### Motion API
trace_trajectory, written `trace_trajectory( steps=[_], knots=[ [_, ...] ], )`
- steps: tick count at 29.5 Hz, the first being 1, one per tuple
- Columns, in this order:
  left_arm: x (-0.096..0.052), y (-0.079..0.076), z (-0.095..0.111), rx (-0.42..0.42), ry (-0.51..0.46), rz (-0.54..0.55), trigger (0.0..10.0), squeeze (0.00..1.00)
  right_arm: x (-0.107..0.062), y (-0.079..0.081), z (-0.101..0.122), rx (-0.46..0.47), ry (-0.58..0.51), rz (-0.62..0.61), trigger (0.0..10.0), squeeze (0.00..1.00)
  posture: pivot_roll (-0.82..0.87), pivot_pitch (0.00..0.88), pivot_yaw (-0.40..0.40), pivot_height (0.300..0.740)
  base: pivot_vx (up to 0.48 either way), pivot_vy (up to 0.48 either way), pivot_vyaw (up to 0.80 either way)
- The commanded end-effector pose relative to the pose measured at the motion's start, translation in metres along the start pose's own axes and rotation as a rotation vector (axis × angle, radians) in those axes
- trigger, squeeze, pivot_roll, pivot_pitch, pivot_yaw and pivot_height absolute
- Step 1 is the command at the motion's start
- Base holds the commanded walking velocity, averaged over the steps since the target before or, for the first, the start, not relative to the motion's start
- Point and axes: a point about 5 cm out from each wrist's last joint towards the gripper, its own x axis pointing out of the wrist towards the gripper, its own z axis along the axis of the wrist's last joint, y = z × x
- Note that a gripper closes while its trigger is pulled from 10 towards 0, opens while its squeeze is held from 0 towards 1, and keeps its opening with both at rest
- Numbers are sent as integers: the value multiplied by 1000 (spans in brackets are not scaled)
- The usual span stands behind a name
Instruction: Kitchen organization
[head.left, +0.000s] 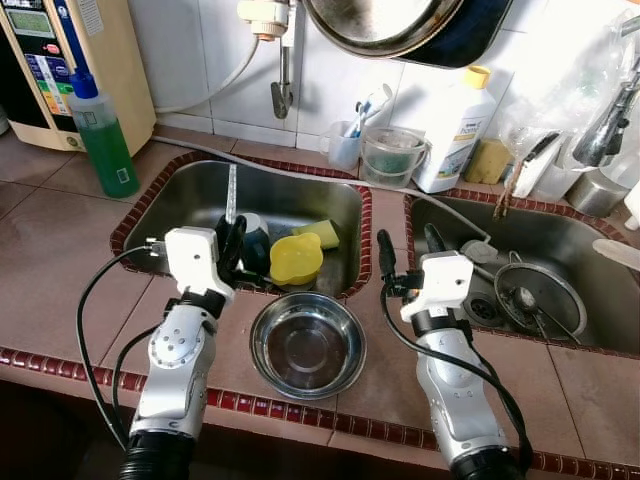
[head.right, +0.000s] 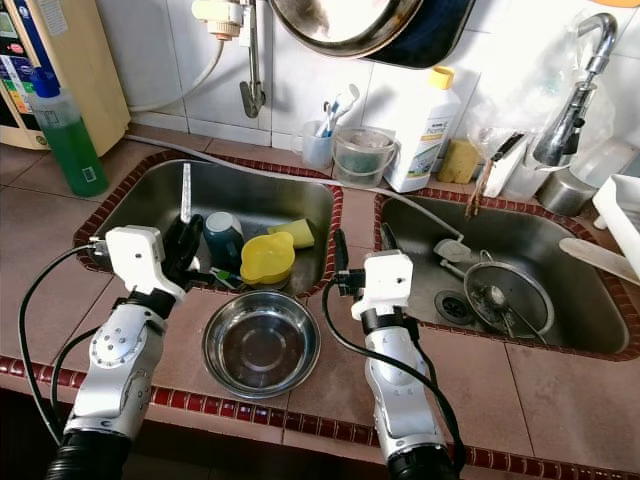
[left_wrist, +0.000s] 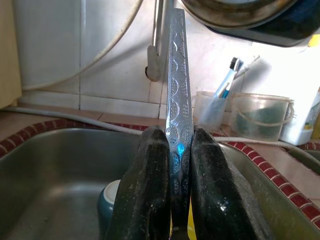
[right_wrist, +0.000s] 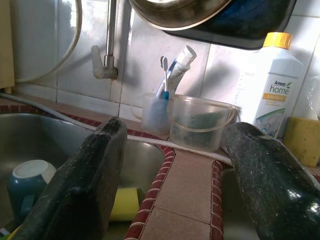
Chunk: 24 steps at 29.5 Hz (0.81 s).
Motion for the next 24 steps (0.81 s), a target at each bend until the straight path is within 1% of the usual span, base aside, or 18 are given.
trace_trajectory(
  steps=[1, 6, 15, 24],
  knots=[
    [4, -5, 7, 28, -28, -45, 10000, 0, -1, -3, 0, -5, -4, 3, 10000, 0, -164, 0, -70, 740, 0, 0, 0],
    [6, -4, 7, 42, -23, -60, 10000, 0, -3, -2, 1, -7, -7, 16, 10000, 0, -171, 0, -68, 740, 0, 0, 0],
    [4, -3, 6, 61, -12, -83, 10000, 0, -6, -3, 1, -8, -3, 25, 10000, 0, -173, 0, -71, 740, 0, 0, 0],
    [3, -3, 6, 67, -12, -81, 10000, 0, -6, -3, 1, -4, -3, 28, 10000, 0, -171, 0, -73, 740, 0, 0, 0]
  ],
)
